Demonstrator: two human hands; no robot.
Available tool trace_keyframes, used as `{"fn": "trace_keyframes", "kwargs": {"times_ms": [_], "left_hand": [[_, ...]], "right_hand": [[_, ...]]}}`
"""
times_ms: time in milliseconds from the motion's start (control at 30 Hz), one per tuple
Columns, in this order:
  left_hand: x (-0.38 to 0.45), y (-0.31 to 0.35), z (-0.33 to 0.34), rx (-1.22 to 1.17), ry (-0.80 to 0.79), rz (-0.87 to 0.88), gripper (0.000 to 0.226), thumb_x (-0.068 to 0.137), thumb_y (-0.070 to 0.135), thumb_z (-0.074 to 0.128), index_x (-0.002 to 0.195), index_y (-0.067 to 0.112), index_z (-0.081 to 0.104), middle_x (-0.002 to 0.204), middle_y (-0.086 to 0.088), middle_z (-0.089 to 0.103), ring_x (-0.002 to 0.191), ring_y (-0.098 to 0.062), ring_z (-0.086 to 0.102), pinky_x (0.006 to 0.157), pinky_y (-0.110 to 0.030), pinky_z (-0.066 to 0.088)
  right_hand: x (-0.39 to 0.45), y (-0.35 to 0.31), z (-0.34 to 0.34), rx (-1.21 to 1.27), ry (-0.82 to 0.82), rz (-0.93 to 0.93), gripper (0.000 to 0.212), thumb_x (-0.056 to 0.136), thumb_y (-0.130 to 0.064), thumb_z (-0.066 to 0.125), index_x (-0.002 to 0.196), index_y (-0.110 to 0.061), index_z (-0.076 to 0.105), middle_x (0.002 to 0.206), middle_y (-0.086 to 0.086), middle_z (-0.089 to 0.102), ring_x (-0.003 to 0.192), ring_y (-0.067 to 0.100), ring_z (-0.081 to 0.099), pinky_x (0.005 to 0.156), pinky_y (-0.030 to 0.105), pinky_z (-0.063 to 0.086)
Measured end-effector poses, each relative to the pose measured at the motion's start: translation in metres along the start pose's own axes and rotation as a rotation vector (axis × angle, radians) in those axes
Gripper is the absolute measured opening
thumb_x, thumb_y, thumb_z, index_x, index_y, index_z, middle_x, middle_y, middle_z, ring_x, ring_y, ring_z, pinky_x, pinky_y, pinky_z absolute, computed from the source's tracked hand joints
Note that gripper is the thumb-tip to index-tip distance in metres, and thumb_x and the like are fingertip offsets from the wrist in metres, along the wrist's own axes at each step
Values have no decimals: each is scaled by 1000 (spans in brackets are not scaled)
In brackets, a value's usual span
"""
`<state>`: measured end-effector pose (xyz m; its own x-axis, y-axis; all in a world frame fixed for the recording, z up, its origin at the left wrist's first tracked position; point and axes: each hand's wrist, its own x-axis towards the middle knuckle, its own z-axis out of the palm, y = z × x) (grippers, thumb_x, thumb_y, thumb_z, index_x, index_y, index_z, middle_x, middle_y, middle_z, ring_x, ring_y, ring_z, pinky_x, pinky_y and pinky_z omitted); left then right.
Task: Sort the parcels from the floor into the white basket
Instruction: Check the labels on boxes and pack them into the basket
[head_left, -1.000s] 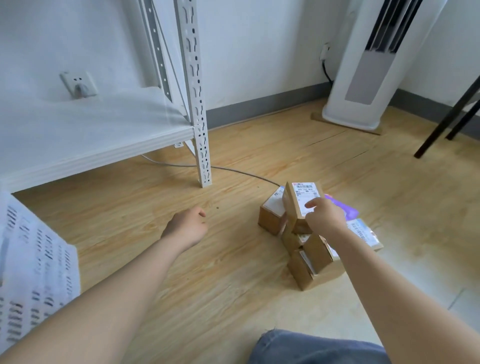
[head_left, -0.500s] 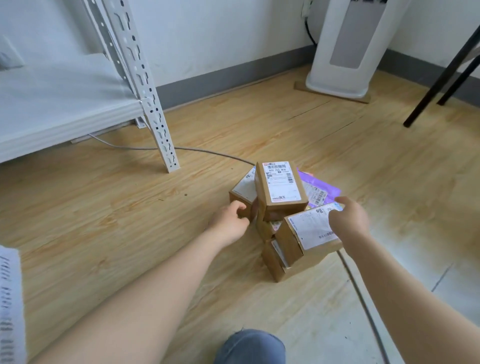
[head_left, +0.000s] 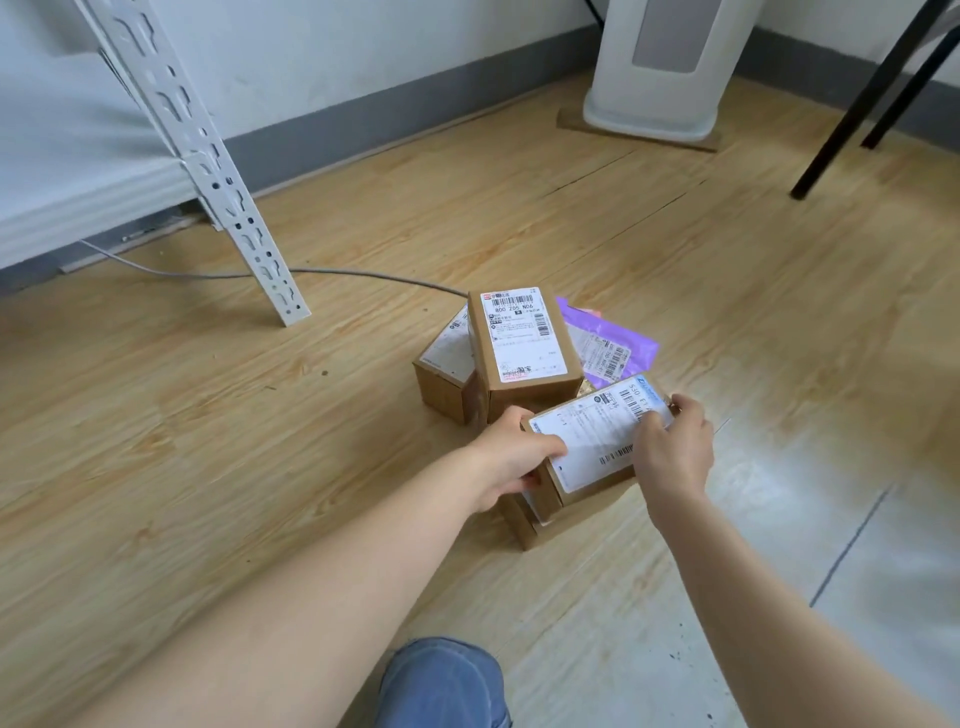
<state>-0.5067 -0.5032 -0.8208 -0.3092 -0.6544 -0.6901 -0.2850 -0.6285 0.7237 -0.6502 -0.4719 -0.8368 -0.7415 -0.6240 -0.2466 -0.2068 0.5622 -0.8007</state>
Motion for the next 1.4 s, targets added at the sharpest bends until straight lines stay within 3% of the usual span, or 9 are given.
{"fn": "trace_keyframes", "kwargs": {"times_ms": [300,400,533,700,800,1033,1133,1233,1400], "left_hand": [[-58,12,-13,-83,-23,98,55,78,-1,65,126,20,49,116,-6,57,94,-17,59,68,-25,52],[-89,12,-33,43,62,216,58,74,4,71,123,29,54,131,-10,40,116,-24,51,81,-33,53],[-139,15,-69,137,81,334,56,76,6,71,121,31,48,127,-7,45,110,-22,54,94,-36,49],[-200,11,-118,473,111,458,69,88,31,61,139,53,20,134,-1,51,114,-26,56,101,-41,45],[-232,3,-152,601,197,484,67,88,47,55,135,64,10,147,-5,35,130,-24,41,110,-37,33],[-306,-6,-218,264,361,633,61,90,22,57,137,52,31,138,9,47,114,-10,52,90,-14,42],[-331,-23,-249,101,442,598,58,91,27,55,138,49,31,125,7,52,114,-14,53,97,-25,43],[-359,-48,-284,12,542,594,51,94,33,49,138,50,30,103,13,48,98,-13,56,78,-20,43],[-400,-86,-334,44,657,574,39,97,42,37,136,40,41,137,17,43,117,-2,41,94,-22,32]], "right_hand": [[-43,-33,-22,245,228,-78,41,90,-5,32,122,-13,57,125,9,55,119,24,47,104,30,31],[-72,-54,-23,293,192,-124,40,89,-4,33,117,-14,60,121,6,58,117,21,49,104,31,35],[-115,-86,-18,348,125,-188,39,88,-5,34,113,-17,62,117,2,59,115,20,49,101,28,35],[-169,-129,-2,398,-58,-297,36,89,-10,38,110,-25,62,115,0,60,111,27,55,100,46,42],[-201,-155,7,361,-145,-424,33,90,-12,42,112,-26,61,118,3,54,105,21,52,98,39,41],[-302,-212,50,343,-549,-657,29,89,-10,45,102,-25,66,116,7,58,107,22,55,96,41,46],[-343,-222,74,427,-687,-627,26,90,-11,46,101,-25,65,119,7,62,104,17,57,86,27,47],[-378,-222,100,487,-812,-585,27,92,-13,46,109,-27,62,128,5,58,114,18,55,95,31,46],[-437,-223,143,522,-917,-519,37,91,-10,44,120,-30,56,102,-10,57,91,7,56,74,22,45]]}}
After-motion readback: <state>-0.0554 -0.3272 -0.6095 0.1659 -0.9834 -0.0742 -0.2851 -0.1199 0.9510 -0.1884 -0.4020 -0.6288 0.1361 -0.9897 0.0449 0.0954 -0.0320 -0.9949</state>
